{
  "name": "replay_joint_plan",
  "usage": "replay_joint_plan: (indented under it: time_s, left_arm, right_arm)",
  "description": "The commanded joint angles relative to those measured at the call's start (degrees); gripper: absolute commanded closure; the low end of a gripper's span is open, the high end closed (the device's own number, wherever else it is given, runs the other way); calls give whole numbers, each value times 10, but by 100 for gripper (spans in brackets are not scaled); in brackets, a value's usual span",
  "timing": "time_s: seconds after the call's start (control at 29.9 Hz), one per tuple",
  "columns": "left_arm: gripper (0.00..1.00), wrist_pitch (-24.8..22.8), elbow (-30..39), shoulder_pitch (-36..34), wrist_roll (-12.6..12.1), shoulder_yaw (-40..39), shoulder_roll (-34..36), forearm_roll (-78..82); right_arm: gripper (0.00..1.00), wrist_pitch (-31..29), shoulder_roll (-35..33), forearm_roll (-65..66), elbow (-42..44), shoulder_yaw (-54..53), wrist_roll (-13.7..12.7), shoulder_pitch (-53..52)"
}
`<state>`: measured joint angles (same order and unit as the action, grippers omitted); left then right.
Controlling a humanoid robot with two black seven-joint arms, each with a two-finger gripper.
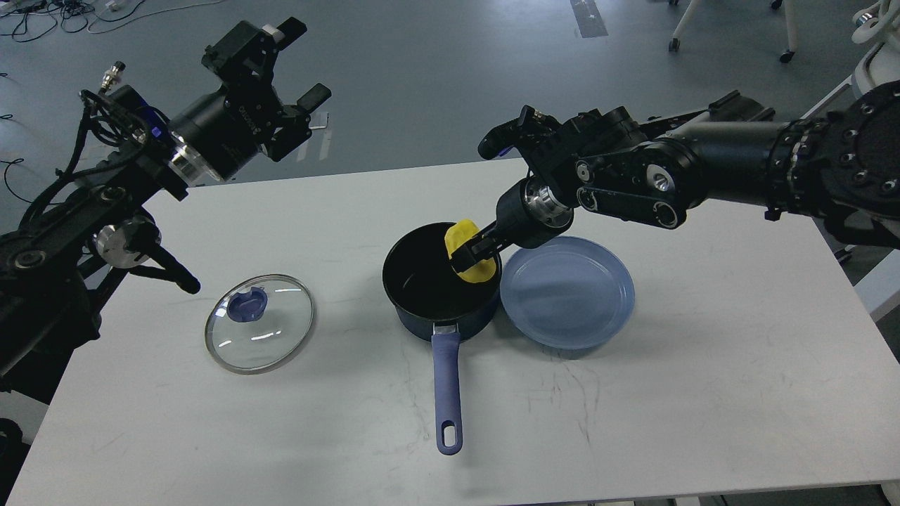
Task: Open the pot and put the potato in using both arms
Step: 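Lower the potato into the pot and open the right gripper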
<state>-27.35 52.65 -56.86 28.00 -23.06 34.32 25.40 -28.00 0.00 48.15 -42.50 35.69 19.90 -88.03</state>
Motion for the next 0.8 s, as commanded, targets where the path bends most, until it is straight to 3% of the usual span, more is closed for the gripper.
replay_joint_plan:
  time_s: [0.0,0.23,0.4,0.47,0.53,0.77]
  left_arm:
    - [2,-1,0,0,0,0,0,0]
    - [2,-1,0,1,0,0,0,0]
    - [2,-1,0,1,0,0,0,0]
    - [2,-1,0,1,0,0,0,0]
    - [2,-1,0,1,0,0,0,0]
    - [2,-1,0,1,0,0,0,0]
  right_arm:
    - [54,0,0,0,0,-1,0,3]
    - [48,0,0,-1,0,-2,0,11]
    - [35,0,0,-1,0,-3,0,11]
    - [16,0,0,-2,1,-4,0,11]
    - [6,0,0,-2,3,-4,0,11]
    - [3,0,0,-3,8,-5,0,11]
